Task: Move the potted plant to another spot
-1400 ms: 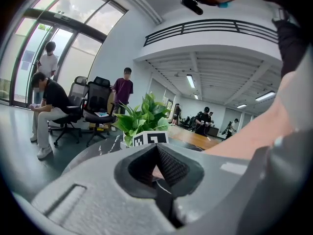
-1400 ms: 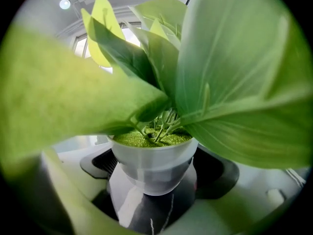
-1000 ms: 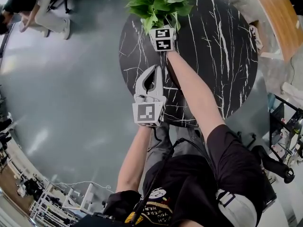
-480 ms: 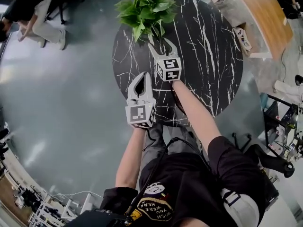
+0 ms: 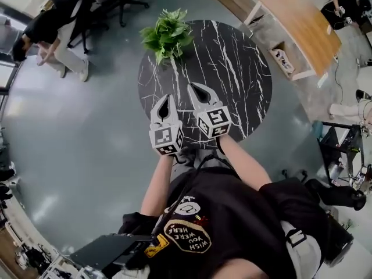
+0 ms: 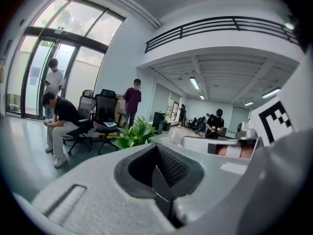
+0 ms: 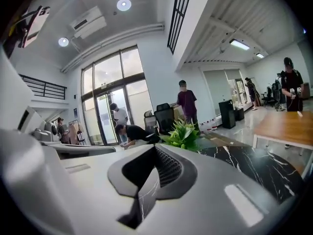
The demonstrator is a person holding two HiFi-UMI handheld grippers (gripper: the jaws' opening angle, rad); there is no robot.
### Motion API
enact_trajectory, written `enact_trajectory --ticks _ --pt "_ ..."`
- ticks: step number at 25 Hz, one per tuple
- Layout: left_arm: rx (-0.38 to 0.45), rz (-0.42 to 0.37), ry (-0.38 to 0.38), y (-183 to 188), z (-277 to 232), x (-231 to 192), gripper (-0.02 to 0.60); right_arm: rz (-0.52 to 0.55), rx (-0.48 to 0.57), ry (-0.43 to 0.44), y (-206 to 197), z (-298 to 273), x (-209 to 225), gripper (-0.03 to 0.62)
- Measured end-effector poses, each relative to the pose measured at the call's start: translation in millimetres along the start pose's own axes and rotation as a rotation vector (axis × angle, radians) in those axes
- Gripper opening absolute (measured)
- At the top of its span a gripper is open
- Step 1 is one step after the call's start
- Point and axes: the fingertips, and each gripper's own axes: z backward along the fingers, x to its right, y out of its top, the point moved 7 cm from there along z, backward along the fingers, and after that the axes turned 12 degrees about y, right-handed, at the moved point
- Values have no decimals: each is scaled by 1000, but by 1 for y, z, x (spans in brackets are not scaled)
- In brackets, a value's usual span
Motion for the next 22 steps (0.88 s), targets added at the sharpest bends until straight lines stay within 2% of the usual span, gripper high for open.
enact_trajectory --ticks 7,12,22 --pt "94 -43 -11 50 42 27 3 76 48 54 49 40 -43 0" --pt "181 -112 -17 80 62 41 3 110 86 55 70 58 -57 0" --pt "208 -123 -15 78 78 46 3 150 50 53 69 65 -69 -2"
